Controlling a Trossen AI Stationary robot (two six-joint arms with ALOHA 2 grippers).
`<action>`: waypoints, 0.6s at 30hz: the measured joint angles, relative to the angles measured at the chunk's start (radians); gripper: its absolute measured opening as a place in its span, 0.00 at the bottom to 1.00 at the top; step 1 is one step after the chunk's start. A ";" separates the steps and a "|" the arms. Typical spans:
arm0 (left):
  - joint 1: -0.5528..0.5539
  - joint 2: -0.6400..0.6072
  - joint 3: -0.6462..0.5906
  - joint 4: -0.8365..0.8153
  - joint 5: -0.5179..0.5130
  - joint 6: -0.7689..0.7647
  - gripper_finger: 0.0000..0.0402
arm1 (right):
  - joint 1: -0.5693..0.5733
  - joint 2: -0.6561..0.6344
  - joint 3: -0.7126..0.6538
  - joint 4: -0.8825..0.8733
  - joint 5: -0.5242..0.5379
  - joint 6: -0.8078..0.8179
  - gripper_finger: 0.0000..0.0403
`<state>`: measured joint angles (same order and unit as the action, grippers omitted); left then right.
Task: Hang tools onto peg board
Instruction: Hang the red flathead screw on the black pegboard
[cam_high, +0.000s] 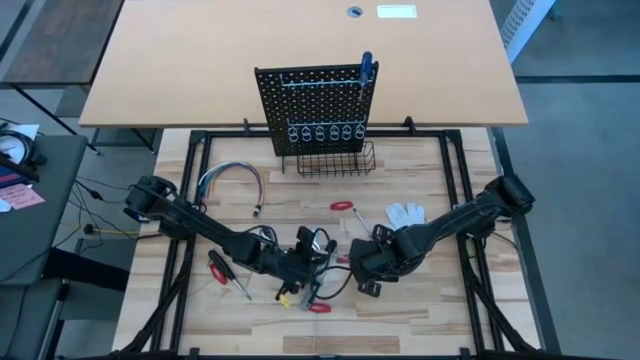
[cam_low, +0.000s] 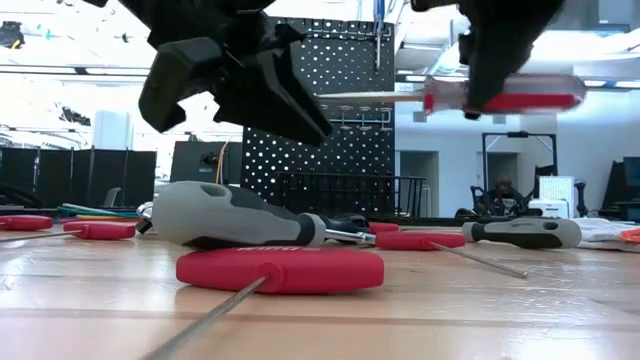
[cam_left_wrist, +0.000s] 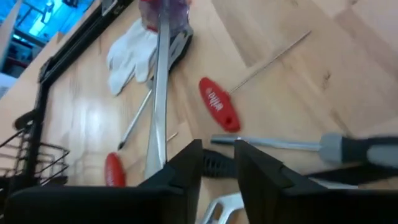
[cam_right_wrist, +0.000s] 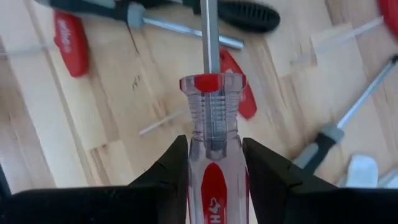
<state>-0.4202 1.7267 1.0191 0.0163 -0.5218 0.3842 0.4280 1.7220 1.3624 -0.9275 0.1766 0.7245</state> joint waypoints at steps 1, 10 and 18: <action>-0.008 -0.013 0.000 -0.027 -0.004 0.001 0.27 | 0.001 0.000 0.000 -0.012 -0.001 0.014 0.29; -0.003 -0.092 0.000 -0.081 0.037 -0.066 0.36 | -0.006 0.001 0.000 0.002 -0.004 0.069 0.29; 0.035 -0.071 -0.002 0.019 0.057 -0.007 0.45 | -0.038 0.001 0.000 0.050 -0.019 0.032 0.29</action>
<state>-0.3851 1.6558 1.0174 0.0356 -0.4646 0.3776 0.3895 1.7226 1.3621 -0.8773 0.1574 0.7560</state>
